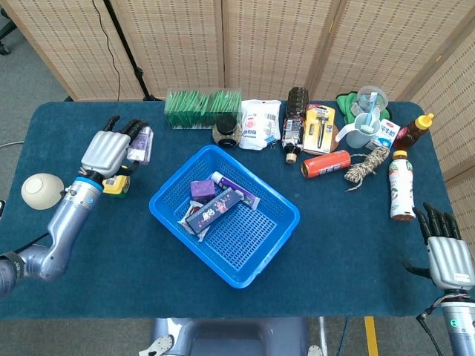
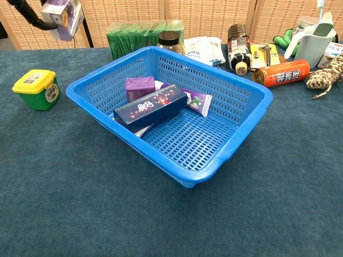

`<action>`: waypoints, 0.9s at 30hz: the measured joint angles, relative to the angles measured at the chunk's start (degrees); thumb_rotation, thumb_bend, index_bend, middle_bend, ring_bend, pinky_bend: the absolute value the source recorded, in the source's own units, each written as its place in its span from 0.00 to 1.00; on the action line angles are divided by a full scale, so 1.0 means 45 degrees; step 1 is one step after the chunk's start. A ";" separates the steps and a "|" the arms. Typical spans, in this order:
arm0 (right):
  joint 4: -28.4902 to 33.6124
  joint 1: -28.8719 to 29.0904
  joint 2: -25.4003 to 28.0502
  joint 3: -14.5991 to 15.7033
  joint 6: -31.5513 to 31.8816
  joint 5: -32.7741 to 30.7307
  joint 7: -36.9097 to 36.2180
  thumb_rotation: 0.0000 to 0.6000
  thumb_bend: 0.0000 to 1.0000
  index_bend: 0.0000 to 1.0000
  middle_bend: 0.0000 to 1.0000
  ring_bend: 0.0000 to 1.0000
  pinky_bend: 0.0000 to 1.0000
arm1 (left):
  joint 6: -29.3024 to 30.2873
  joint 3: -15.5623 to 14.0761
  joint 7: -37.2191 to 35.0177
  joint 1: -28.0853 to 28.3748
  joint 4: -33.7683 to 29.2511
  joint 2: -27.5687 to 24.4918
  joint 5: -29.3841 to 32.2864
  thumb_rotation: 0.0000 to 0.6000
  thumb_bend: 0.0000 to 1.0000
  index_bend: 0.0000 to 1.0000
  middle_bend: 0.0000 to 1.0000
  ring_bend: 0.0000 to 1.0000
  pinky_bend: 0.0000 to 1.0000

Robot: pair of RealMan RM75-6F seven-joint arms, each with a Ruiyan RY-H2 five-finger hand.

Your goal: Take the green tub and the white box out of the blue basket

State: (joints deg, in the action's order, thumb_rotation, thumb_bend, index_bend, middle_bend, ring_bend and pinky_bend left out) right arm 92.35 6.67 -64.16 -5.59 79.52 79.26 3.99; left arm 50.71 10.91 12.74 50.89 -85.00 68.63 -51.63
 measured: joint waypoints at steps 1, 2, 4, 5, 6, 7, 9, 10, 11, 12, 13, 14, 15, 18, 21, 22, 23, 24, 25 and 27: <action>-0.0012 0.0011 -0.0018 0.0001 -0.0023 -0.0020 0.0037 1.00 0.00 0.00 0.00 0.00 0.00 | -0.0224 -0.0064 -0.0199 -0.0042 0.0426 0.0171 -0.0004 1.00 0.41 0.41 0.45 0.40 0.00; -0.0023 0.0020 -0.0033 0.0002 -0.0045 -0.0041 0.0058 1.00 0.00 0.00 0.00 0.00 0.00 | -0.0454 -0.0129 -0.0397 -0.0082 0.0854 0.0358 -0.0013 1.00 0.41 0.41 0.45 0.40 0.00; -0.0040 0.0035 -0.0056 0.0004 -0.0092 -0.0090 0.0103 1.00 0.00 0.00 0.00 0.00 0.00 | -0.0950 -0.0278 -0.0794 -0.0162 0.1821 0.0840 -0.0058 1.00 0.41 0.41 0.45 0.39 0.00; -0.0046 0.0041 -0.0064 0.0005 -0.0105 -0.0104 0.0117 1.00 0.00 0.00 0.00 0.00 0.00 | -0.1154 -0.0342 -0.0940 -0.0193 0.2208 0.1059 -0.0083 1.00 0.41 0.41 0.45 0.39 0.00; -0.0055 0.0045 -0.0070 0.0005 -0.0115 -0.0115 0.0126 1.00 0.00 0.00 0.00 0.00 0.00 | -0.1407 -0.0418 -0.1112 -0.0228 0.2685 0.1349 -0.0117 1.00 0.41 0.40 0.45 0.39 0.00; -0.0067 0.0053 -0.0079 0.0005 -0.0135 -0.0130 0.0132 1.00 0.00 0.00 0.00 0.00 0.00 | -0.1577 -0.0466 -0.1227 -0.0251 0.3016 0.1564 -0.0144 1.00 0.41 0.40 0.45 0.39 0.00; -0.0099 0.0072 -0.0095 0.0006 -0.0192 -0.0165 0.0135 1.00 0.00 0.00 0.00 0.00 0.00 | -0.1934 -0.0558 -0.1449 -0.0288 0.3694 0.2048 -0.0212 1.00 0.41 0.40 0.45 0.38 0.00; -0.0114 0.0081 -0.0100 0.0006 -0.0218 -0.0184 0.0138 1.00 0.00 0.00 0.00 0.00 0.00 | -0.2078 -0.0593 -0.1523 -0.0297 0.3937 0.2247 -0.0248 1.00 0.41 0.39 0.45 0.37 0.00; -0.0126 0.0091 -0.0107 0.0005 -0.0243 -0.0200 0.0137 1.00 0.00 0.00 0.00 0.00 0.00 | -0.2200 -0.0622 -0.1586 -0.0301 0.4159 0.2439 -0.0295 1.00 0.41 0.39 0.44 0.37 0.00; -0.0136 0.0100 -0.0112 0.0005 -0.0265 -0.0216 0.0133 1.00 0.00 0.00 0.00 0.00 0.00 | -0.2325 -0.0650 -0.1666 -0.0303 0.4420 0.2680 -0.0369 1.00 0.41 0.38 0.43 0.36 0.00; -0.0149 0.0105 -0.0117 0.0005 -0.0280 -0.0233 0.0129 1.00 0.00 0.00 0.00 0.00 0.00 | -0.2402 -0.0661 -0.1726 -0.0302 0.4587 0.2847 -0.0425 1.00 0.41 0.38 0.41 0.35 0.00; -0.0155 0.0105 -0.0119 0.0004 -0.0279 -0.0238 0.0128 1.00 0.00 0.00 0.00 0.00 0.00 | -0.2475 -0.0665 -0.1795 -0.0300 0.4742 0.3006 -0.0484 1.00 0.41 0.37 0.39 0.33 0.00; -0.0158 0.0105 -0.0118 0.0003 -0.0277 -0.0241 0.0122 1.00 0.00 0.00 0.00 0.00 0.00 | -0.2572 -0.0662 -0.1895 -0.0294 0.4922 0.3198 -0.0561 1.00 0.41 0.36 0.37 0.31 0.00; -0.0178 0.0101 -0.0108 -0.0019 -0.0269 -0.0283 0.0091 1.00 0.00 0.00 0.00 0.00 0.00 | -0.2714 -0.0613 -0.2092 -0.0267 0.5336 0.3602 -0.0747 1.00 0.41 0.35 0.30 0.25 0.00; -0.0200 0.0102 -0.0102 -0.0035 -0.0279 -0.0321 0.0052 1.00 0.00 0.00 0.00 0.00 0.00 | -0.2818 -0.0502 -0.2344 -0.0255 0.5546 0.3803 -0.0952 1.00 0.39 0.26 0.19 0.16 0.00; -0.0209 0.0105 -0.0103 -0.0037 -0.0289 -0.0328 0.0044 1.00 0.00 0.00 0.00 0.00 0.00 | -0.2823 -0.0465 -0.2413 -0.0258 0.5555 0.3819 -0.0997 1.00 0.39 0.20 0.12 0.10 0.00; -0.0222 0.0109 -0.0105 -0.0038 -0.0298 -0.0335 0.0043 1.00 0.00 0.00 0.00 0.00 0.00 | -0.2826 -0.0434 -0.2484 -0.0265 0.5553 0.3822 -0.1045 1.00 0.38 0.09 0.04 0.04 0.00; -0.0231 0.0115 -0.0109 -0.0034 -0.0312 -0.0335 0.0037 1.00 0.00 0.00 0.00 0.00 0.00 | -0.2835 -0.0397 -0.2587 -0.0279 0.5540 0.3811 -0.1134 1.00 0.38 0.05 0.01 0.01 0.00; -0.0236 0.0120 -0.0114 -0.0031 -0.0320 -0.0332 0.0030 1.00 0.00 0.00 0.00 0.00 0.00 | -0.2843 -0.0378 -0.2654 -0.0291 0.5525 0.3788 -0.1210 1.00 0.37 0.01 0.00 0.00 0.00; -0.0250 0.0131 -0.0121 -0.0024 -0.0344 -0.0332 0.0034 1.00 0.00 0.00 0.00 0.00 0.00 | -0.2917 -0.0357 -0.2818 -0.0320 0.5460 0.3677 -0.1407 1.00 0.37 0.00 0.00 0.00 0.00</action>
State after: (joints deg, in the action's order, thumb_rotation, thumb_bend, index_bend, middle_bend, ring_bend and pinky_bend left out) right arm 91.22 7.25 -64.70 -5.69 77.97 77.77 4.14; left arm 37.58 9.30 0.07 49.45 -60.43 85.18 -57.96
